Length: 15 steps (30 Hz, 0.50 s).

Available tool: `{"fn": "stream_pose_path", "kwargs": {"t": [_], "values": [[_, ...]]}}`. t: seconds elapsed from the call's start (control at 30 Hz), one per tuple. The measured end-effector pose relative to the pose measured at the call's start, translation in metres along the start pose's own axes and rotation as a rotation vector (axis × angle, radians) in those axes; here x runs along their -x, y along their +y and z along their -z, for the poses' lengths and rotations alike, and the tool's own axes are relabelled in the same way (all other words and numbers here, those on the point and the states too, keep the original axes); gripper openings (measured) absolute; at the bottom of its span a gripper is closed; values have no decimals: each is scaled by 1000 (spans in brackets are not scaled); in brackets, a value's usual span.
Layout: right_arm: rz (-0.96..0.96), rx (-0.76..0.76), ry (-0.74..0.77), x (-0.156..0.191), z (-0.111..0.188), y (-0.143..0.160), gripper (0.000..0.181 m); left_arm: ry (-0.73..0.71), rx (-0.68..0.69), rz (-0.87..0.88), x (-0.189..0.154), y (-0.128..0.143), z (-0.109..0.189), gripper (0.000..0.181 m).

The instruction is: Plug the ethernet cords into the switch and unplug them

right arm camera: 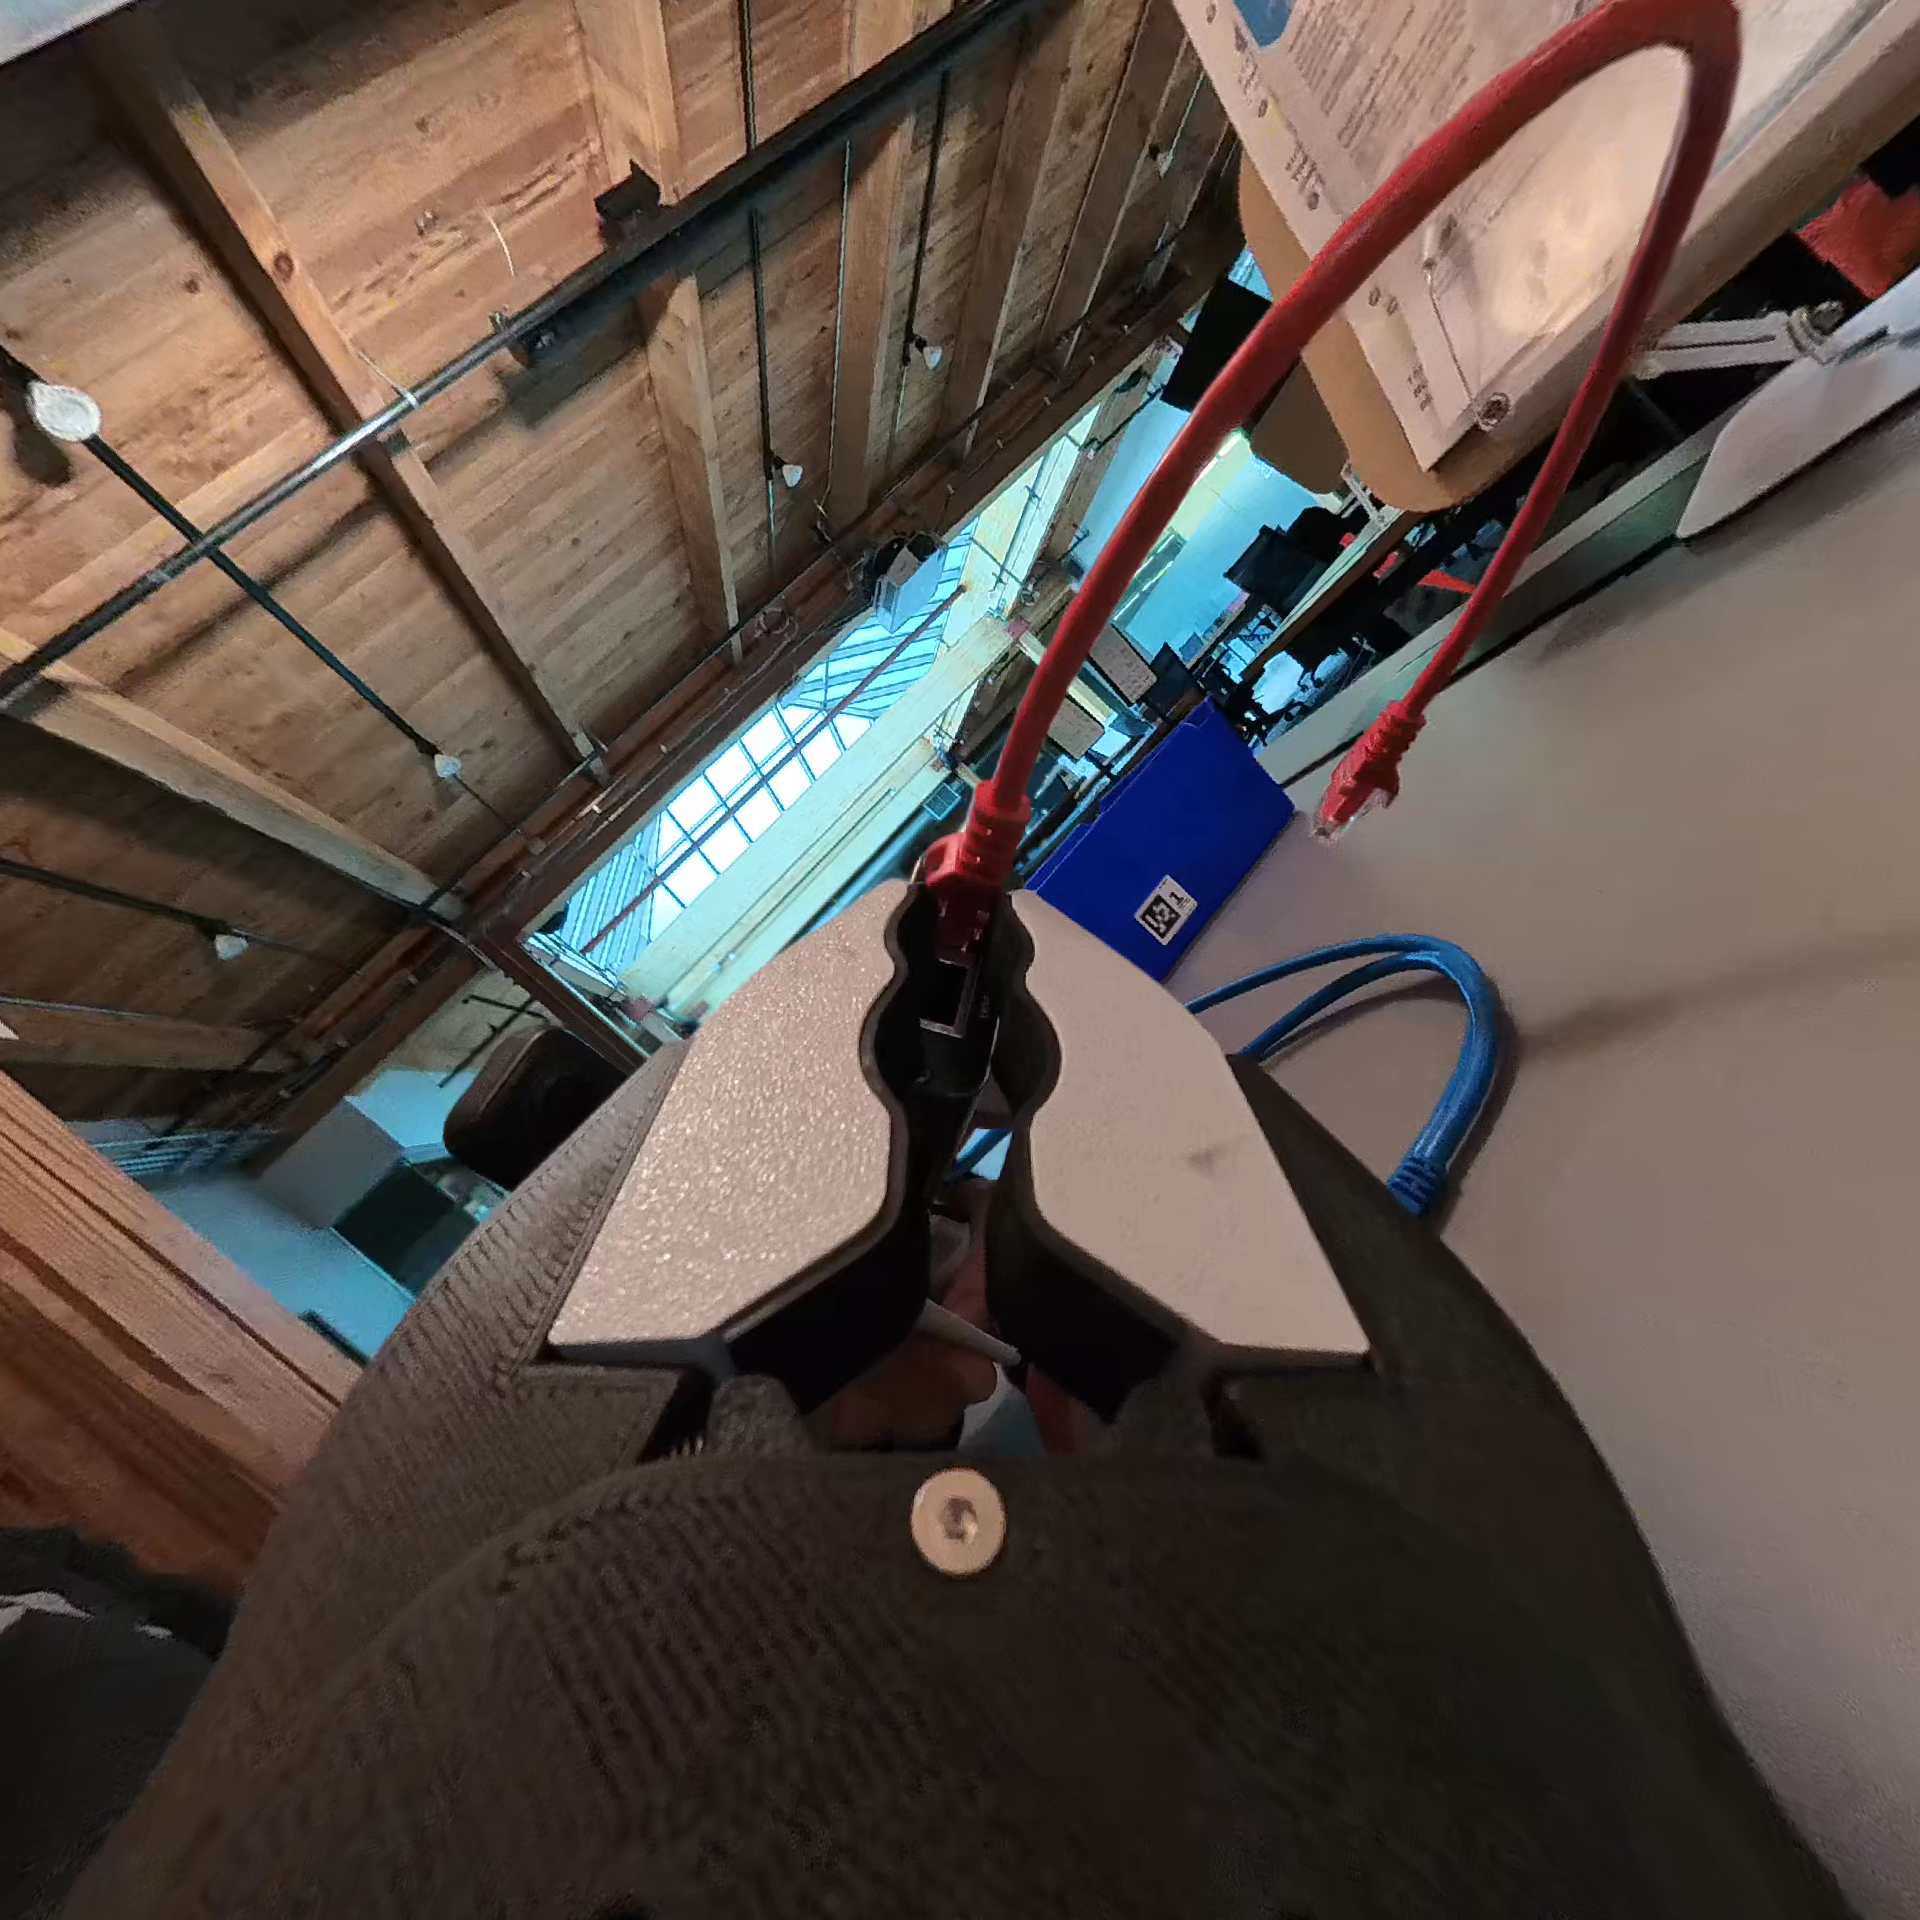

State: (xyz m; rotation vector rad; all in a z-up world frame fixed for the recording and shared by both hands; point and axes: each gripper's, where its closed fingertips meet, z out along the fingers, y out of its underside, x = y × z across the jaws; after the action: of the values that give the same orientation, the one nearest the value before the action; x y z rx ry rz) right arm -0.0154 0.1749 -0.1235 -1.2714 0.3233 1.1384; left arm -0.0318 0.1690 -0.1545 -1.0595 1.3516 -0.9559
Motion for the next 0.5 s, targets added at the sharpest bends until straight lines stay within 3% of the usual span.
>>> {"fn": "stream_pose_path", "kwargs": {"t": [0.23, 0.33, 0.5], "values": [[122, 47, 13, 9, -4, -2, 12, -19, -55, 2, 2, -6, 2, 62], [82, 36, 0, 7, -3, -2, 12, -1, -63, 48, 2, -6, 2, 62], [-80, -28, -42, 2, -1, -4, 11, -74, -24, -47, 3, -4, -2, 62]]}}
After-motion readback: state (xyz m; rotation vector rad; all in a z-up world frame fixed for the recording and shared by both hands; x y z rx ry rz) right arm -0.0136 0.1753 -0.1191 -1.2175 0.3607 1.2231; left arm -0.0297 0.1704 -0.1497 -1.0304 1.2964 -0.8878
